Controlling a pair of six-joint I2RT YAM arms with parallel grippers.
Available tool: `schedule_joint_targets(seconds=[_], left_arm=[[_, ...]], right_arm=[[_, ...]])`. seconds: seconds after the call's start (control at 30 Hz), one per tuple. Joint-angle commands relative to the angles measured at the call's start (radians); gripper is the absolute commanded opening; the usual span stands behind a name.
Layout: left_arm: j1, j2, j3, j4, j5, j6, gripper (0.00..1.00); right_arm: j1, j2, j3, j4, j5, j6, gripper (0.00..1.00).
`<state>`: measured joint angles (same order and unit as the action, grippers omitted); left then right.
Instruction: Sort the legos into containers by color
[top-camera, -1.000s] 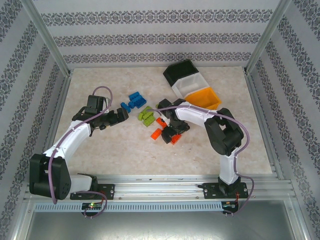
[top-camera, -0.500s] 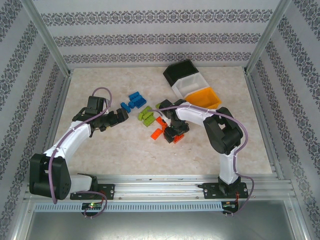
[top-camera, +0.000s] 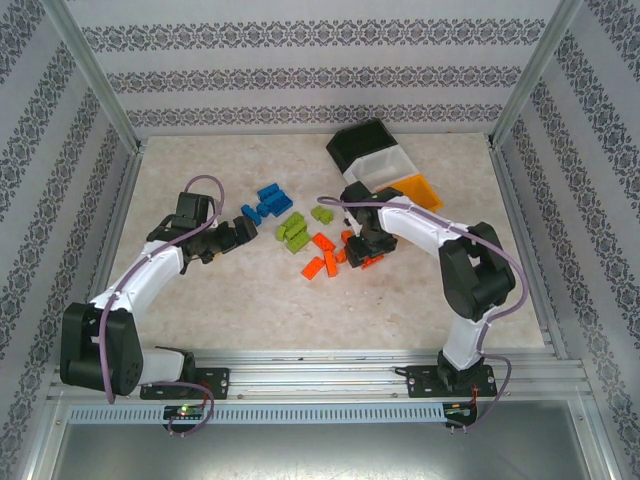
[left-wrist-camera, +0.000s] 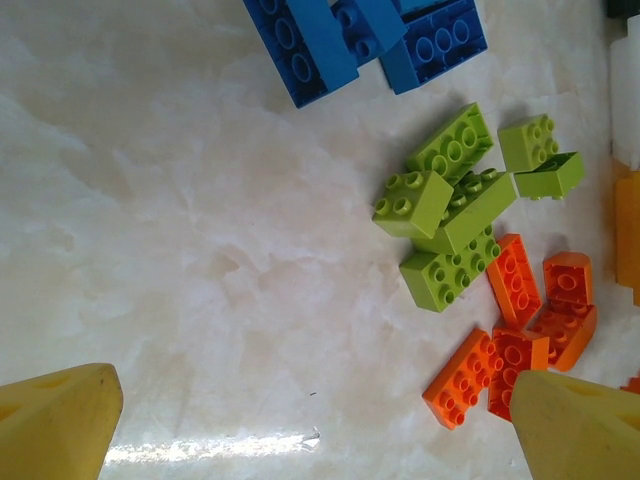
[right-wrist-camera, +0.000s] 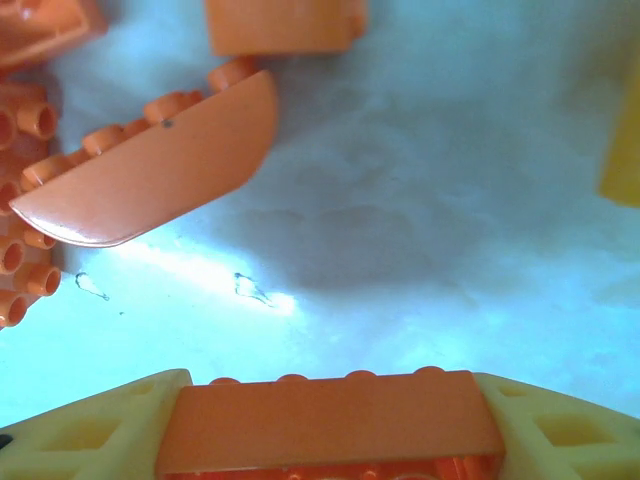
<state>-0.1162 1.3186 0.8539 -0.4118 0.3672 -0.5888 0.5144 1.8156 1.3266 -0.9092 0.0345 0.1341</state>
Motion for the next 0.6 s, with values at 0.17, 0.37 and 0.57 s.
schedule_joint_targets(seconds=[0.17, 0.37, 0.57], left_arm=[[-0.072, 0.05, 0.06, 0.009, 0.013, 0.011, 1.0], [-0.1, 0.067, 0.067, 0.001, 0.013, 0.015, 1.0], [-0.099, 0.068, 0.084, -0.044, -0.004, 0.047, 1.0]], right_arm=[[-0.129, -0.066, 0.114, -0.022, 0.024, 0.096, 0.57], [-0.264, 0.018, 0.256, -0.029, -0.002, 0.194, 0.57], [-0.318, 0.197, 0.443, -0.057, -0.046, 0.232, 0.57]])
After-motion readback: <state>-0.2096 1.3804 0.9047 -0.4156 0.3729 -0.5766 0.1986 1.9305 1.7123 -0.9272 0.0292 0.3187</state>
